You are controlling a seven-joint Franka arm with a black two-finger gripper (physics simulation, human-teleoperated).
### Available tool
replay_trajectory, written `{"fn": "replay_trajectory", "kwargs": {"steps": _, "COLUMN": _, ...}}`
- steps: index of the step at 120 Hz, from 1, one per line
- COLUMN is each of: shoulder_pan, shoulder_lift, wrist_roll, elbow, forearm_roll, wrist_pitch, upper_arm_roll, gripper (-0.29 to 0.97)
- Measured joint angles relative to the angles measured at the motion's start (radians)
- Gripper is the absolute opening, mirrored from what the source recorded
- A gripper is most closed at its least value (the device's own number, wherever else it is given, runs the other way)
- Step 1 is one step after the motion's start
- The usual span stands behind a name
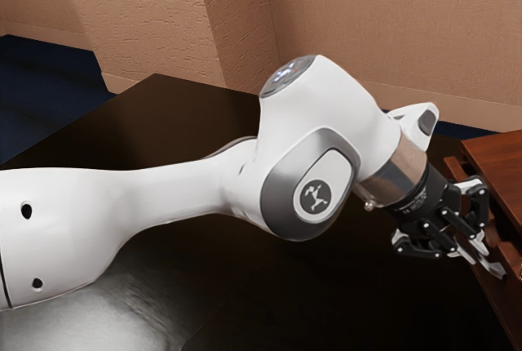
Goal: Pull the drawer handle with one arm to open the drawer
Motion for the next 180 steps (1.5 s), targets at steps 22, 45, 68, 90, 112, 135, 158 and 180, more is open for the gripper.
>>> {"fn": "replay_trajectory", "kwargs": {"steps": 22, "shoulder_pan": 0.001, "shoulder_lift": -0.030, "wrist_roll": 0.004, "elbow": -0.035, "forearm_roll": 0.000, "wrist_pitch": -0.002, "upper_arm_roll": 0.003, "gripper": -0.01}}
{"fn": "replay_trajectory", "kwargs": {"steps": 45, "shoulder_pan": 0.005, "shoulder_lift": -0.059, "wrist_roll": 0.008, "elbow": -0.072, "forearm_roll": 0.000, "wrist_pitch": -0.003, "upper_arm_roll": 0.004, "gripper": -0.02}}
{"fn": "replay_trajectory", "kwargs": {"steps": 68, "shoulder_pan": 0.008, "shoulder_lift": -0.084, "wrist_roll": 0.010, "elbow": -0.104, "forearm_roll": 0.002, "wrist_pitch": -0.004, "upper_arm_roll": 0.007, "gripper": -0.02}}
{"fn": "replay_trajectory", "kwargs": {"steps": 90, "shoulder_pan": 0.014, "shoulder_lift": -0.117, "wrist_roll": 0.011, "elbow": -0.144, "forearm_roll": 0.002, "wrist_pitch": -0.005, "upper_arm_roll": 0.008, "gripper": -0.02}}
{"fn": "replay_trajectory", "kwargs": {"steps": 112, "shoulder_pan": 0.022, "shoulder_lift": -0.151, "wrist_roll": 0.013, "elbow": -0.180, "forearm_roll": 0.001, "wrist_pitch": -0.005, "upper_arm_roll": 0.007, "gripper": -0.02}}
{"fn": "replay_trajectory", "kwargs": {"steps": 135, "shoulder_pan": 0.028, "shoulder_lift": -0.180, "wrist_roll": 0.014, "elbow": -0.212, "forearm_roll": 0.001, "wrist_pitch": -0.005, "upper_arm_roll": 0.007, "gripper": -0.02}}
{"fn": "replay_trajectory", "kwargs": {"steps": 158, "shoulder_pan": 0.034, "shoulder_lift": -0.198, "wrist_roll": 0.013, "elbow": -0.237, "forearm_roll": 0.003, "wrist_pitch": -0.005, "upper_arm_roll": 0.005, "gripper": -0.01}}
{"fn": "replay_trajectory", "kwargs": {"steps": 180, "shoulder_pan": 0.041, "shoulder_lift": -0.217, "wrist_roll": 0.012, "elbow": -0.260, "forearm_roll": 0.005, "wrist_pitch": -0.006, "upper_arm_roll": 0.003, "gripper": -0.01}}
